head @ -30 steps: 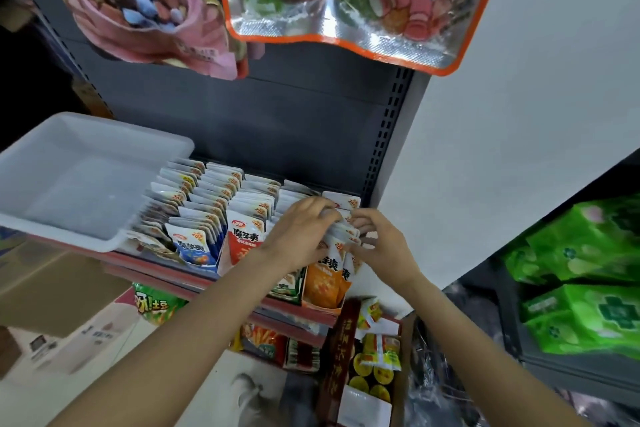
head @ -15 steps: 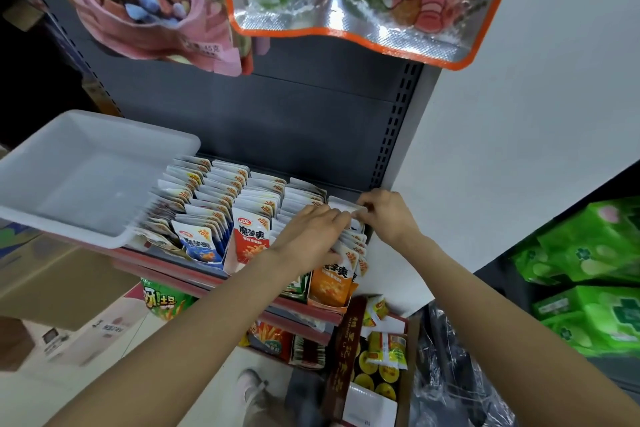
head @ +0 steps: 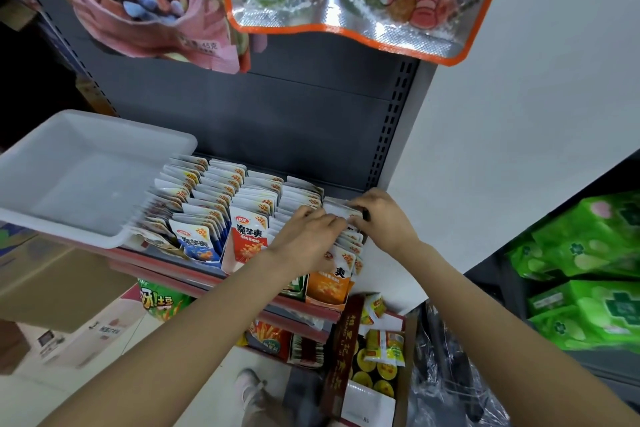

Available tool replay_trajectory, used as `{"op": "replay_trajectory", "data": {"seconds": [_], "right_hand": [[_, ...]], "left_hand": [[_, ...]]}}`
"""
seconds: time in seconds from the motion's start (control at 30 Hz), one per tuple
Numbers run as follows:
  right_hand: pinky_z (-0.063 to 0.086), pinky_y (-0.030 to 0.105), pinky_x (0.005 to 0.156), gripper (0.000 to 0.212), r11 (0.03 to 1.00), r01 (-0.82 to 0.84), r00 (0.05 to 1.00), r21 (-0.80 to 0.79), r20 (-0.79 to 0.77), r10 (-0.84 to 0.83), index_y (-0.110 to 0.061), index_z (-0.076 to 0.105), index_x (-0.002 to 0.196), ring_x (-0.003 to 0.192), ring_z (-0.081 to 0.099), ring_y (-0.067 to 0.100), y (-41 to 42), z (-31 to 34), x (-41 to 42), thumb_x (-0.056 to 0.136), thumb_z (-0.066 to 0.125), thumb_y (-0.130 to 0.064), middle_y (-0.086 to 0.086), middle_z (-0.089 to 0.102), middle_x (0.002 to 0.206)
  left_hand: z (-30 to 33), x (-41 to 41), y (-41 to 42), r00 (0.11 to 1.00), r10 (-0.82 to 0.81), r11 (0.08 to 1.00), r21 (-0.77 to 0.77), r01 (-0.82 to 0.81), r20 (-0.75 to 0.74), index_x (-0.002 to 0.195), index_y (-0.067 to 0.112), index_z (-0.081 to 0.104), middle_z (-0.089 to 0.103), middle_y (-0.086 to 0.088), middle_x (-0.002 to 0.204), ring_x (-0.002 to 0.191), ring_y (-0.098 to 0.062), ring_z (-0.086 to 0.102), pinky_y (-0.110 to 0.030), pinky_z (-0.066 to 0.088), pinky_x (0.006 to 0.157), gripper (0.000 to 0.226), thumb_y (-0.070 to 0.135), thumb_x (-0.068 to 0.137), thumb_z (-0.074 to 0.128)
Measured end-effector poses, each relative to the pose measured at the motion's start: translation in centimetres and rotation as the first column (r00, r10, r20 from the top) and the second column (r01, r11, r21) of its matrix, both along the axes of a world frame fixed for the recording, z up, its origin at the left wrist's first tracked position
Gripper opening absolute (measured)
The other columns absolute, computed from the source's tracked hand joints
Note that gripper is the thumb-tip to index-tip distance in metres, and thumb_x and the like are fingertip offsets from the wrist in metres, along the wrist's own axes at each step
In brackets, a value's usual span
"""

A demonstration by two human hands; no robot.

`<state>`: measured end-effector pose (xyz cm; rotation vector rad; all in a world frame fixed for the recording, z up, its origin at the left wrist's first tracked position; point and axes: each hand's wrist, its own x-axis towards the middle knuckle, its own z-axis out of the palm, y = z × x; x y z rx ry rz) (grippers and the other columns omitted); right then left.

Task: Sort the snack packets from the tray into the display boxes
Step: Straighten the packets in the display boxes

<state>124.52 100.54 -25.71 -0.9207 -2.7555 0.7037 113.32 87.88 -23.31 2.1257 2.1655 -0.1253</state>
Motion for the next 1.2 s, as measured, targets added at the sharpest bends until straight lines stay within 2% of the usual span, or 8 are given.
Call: {"op": "replay_trajectory", "data": {"seconds": [0.1,0.23,0.43,0.83,0.9,0.97,1.07,1.2], "right_hand": [[0.033,0.017,0.089,0.045,0.997,0.037,0.999,-0.075,-0.032,-0.039,-0.015,0.053,0.131,0.115,0.048,0.021,0.0,0.2,0.5,0.088,0.064,-0.025,0.009,0.053,0.122],[0.027,0.007,0.079,0.041,0.984,0.072,0.992,-0.166,-0.093,-0.088,-0.011,0.052,0.131,0.108,0.053,0.021,-0.7,-0.2,1.4,0.091,0.060,-0.016,0.009,0.054,0.118],[0.026,0.006,0.082,0.047,0.986,0.040,0.999,-0.159,-0.016,-0.043,-0.007,0.047,0.136,0.112,0.051,0.024,-0.1,-0.2,1.7,0.092,0.039,0.008,0.013,0.051,0.125],[0.029,0.007,0.079,0.053,0.980,0.046,0.998,-0.193,0.057,-0.035,-0.005,0.053,0.130,0.114,0.048,0.026,0.6,0.2,1.0,0.085,0.037,0.017,0.013,0.047,0.124],[0.029,0.007,0.080,0.054,0.974,0.060,0.998,-0.219,0.048,-0.050,-0.005,0.056,0.128,0.113,0.048,0.027,0.5,0.3,0.9,0.084,0.035,0.018,0.014,0.046,0.124],[0.027,0.005,0.082,0.055,0.963,0.071,0.997,-0.258,0.033,-0.064,-0.006,0.053,0.131,0.117,0.046,0.026,0.2,0.6,1.0,0.084,0.035,0.018,0.014,0.045,0.127],[0.026,0.007,0.090,0.065,0.899,0.085,0.990,-0.429,-0.067,-0.126,-0.005,0.030,0.144,0.125,0.040,0.019,-1.3,1.1,1.7,0.085,0.032,0.020,0.008,0.040,0.132],[0.028,0.029,0.112,0.077,0.686,0.128,0.929,-0.716,-0.155,-0.335,-0.015,0.008,0.150,0.139,0.025,0.013,-3.6,-0.4,3.3,0.087,0.031,0.022,-0.002,0.029,0.148]], "left_hand": [[-0.2,0.3,-0.2,1.000,0.015,1.000,-0.001,-0.015,0.012,0.139,0.016,0.031,0.045,-0.001,0.138,0.128,-0.019,0.036,-0.031,0.020,0.107,0.071,0.040,0.082,0.065],[-0.1,0.8,0.0,0.999,0.037,0.999,0.023,-0.038,0.005,0.132,0.015,0.038,0.050,-0.003,0.131,0.123,-0.020,0.041,-0.032,0.023,0.105,0.063,0.038,0.080,0.066],[-0.3,1.5,0.4,0.995,-0.043,0.999,-0.008,0.042,-0.091,0.135,0.016,0.035,0.049,-0.003,0.129,0.122,-0.022,0.042,-0.035,0.023,0.105,0.072,0.043,0.077,0.066],[-0.9,2.5,0.7,0.984,0.048,0.990,0.137,-0.024,-0.174,0.127,0.011,0.037,0.052,-0.007,0.125,0.118,-0.025,0.046,-0.036,0.029,0.097,0.053,0.040,0.086,0.056],[-1.0,2.5,1.0,0.981,0.119,0.984,0.148,-0.096,-0.155,0.127,0.014,0.036,0.049,-0.007,0.127,0.120,-0.025,0.043,-0.037,0.028,0.098,0.047,0.029,0.088,0.056],[-1.2,2.6,1.2,0.975,0.182,0.977,0.137,-0.164,-0.130,0.130,0.016,0.034,0.043,-0.008,0.131,0.123,-0.025,0.039,-0.038,0.029,0.100,0.053,0.018,0.085,0.060],[-1.4,2.8,1.1,0.963,0.262,0.955,0.161,-0.249,-0.061,0.138,0.017,0.024,0.033,-0.011,0.136,0.126,-0.026,0.033,-0.036,0.030,0.104,0.073,0.019,0.080,0.068],[-1.7,1.5,0.2,0.948,0.313,0.943,0.101,-0.317,0.057,0.148,0.014,-0.015,-0.009,-0.014,0.156,0.145,-0.030,-0.007,-0.037,-0.001,0.117,0.115,0.039,0.078,0.073]]}}
